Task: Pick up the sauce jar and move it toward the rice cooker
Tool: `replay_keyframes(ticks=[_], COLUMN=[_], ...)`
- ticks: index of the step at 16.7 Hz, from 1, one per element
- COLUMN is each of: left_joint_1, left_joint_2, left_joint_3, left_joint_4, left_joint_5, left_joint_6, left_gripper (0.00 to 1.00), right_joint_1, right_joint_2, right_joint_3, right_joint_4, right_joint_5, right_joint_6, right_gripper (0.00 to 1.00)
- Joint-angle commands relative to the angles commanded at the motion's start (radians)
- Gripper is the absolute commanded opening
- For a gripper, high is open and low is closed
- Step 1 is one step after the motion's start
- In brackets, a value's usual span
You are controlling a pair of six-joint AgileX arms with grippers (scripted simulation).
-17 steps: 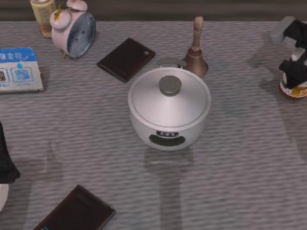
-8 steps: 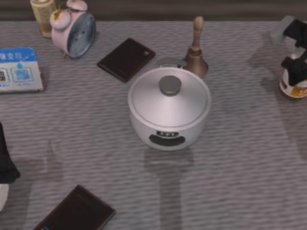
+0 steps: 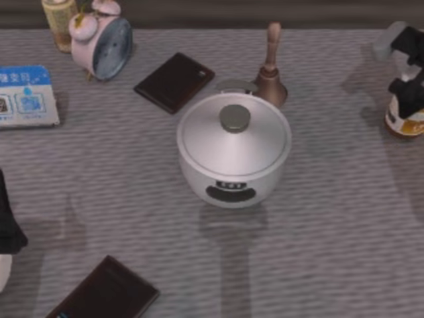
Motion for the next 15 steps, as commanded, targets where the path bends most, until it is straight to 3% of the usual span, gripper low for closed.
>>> replay_keyframes(ticks=[10, 15], left_joint_1=[0.0, 0.0], left_joint_2=[0.0, 0.0], left_joint_3=[0.0, 0.0], left_joint_4=[0.0, 0.0], left_joint_5=[0.0, 0.0], left_joint_6=[0.0, 0.0], left_gripper=[1.0, 1.0], right_joint_1=[-0.003, 0.001], right_joint_2=[-0.002, -0.168], right_joint_3=[-0.002, -0.164], right_joint_4=[0.0, -0.001], right_joint_5=[0.0, -0.003], right_joint_6=[0.001, 0.005], right_gripper=[0.0, 0.0])
